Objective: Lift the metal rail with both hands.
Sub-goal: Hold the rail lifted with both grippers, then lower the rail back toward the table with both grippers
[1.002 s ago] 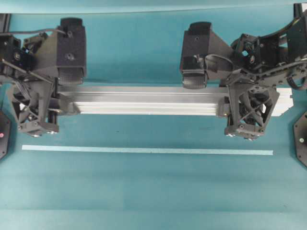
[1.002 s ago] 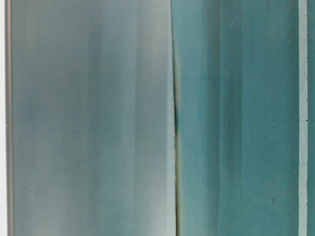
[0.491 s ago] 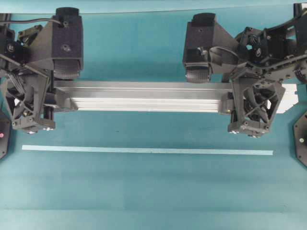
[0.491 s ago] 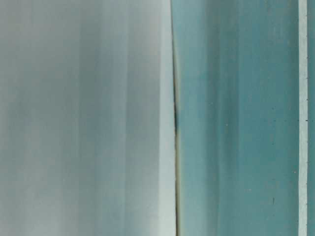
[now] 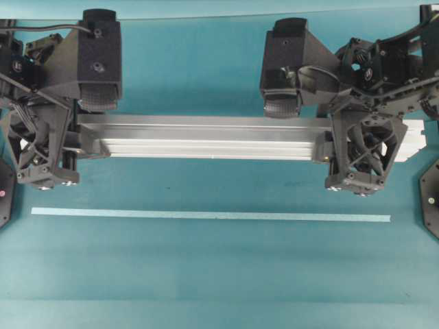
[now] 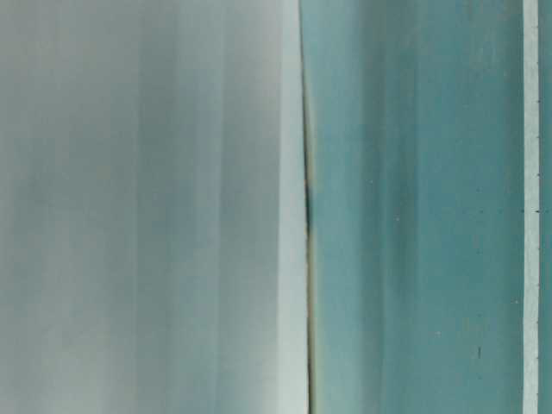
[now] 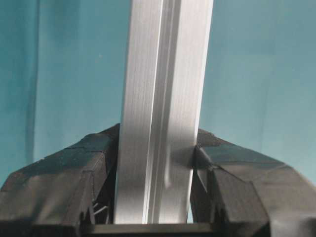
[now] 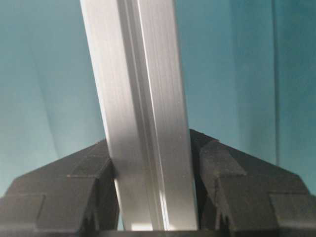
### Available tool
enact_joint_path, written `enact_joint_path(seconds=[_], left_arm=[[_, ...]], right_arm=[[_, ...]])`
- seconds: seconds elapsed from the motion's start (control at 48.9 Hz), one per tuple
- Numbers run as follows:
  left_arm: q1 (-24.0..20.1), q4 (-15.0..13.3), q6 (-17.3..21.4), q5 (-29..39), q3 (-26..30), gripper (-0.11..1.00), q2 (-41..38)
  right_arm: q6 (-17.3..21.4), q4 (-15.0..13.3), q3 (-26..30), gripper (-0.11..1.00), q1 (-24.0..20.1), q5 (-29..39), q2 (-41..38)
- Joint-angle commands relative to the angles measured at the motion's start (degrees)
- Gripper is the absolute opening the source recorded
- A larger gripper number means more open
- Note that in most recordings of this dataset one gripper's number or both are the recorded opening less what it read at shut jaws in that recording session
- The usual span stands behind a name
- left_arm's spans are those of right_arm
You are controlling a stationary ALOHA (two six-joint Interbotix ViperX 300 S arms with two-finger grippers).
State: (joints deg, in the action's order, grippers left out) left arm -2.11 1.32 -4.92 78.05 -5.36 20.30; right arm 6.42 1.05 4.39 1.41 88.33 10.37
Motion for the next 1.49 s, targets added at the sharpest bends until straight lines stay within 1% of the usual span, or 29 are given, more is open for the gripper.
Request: enact_joint_path(seconds=[0.0,0.164,0.286,0.491,0.695,0.92,1.023,1.166,1.33,1.473], left_arm=[[-0.6,0.3,-0.4,-0.3,1.4,0.36,0.6],[-0.9,0.3,-0.7,-1.4,-0.7,0.36,0.5],[-1.0,0.3,-1.0,-4.4,-3.3,0.36,0.5],[-1.2,0.3,-1.1,-8.7,-8.3,0.36,0.5],[-1.3,0.4,-0.7,-15.3,-15.1,0.36,-0.3],[-1.3,0.3,-0.9,-18.6,-18.8,0.36,-2.5],[-1.3,0.3,-1.0,-21.3,-20.7,0.36,-3.4],[-1.4,0.3,-1.8,-25.8,-23.7,0.36,-5.1],[-1.4,0.3,-3.6,-30.0,-26.2,0.36,-7.1],[-1.5,0.3,-3.4,-33.3,-28.0,0.36,-8.9]], right_arm=[[1.2,0.1,1.1,0.38,0.0,-0.2,0.4],[0.7,0.1,-1.4,0.38,0.0,-1.0,0.4],[0.7,0.1,-4.4,0.38,0.0,-3.0,0.4],[0.5,0.1,-10.4,0.38,-0.1,-9.7,1.2],[0.1,0.1,-17.3,0.38,-0.1,-15.5,1.1],[0.3,0.1,-23.6,0.38,0.0,-21.5,-0.6],[0.2,0.1,-26.3,0.38,-0.1,-25.1,-1.8],[0.1,0.1,-28.3,0.38,0.0,-30.0,-3.1],[0.0,0.1,-29.5,0.38,-0.1,-32.4,-5.3],[-0.7,0.1,-31.1,0.38,-0.1,-35.2,-7.3]])
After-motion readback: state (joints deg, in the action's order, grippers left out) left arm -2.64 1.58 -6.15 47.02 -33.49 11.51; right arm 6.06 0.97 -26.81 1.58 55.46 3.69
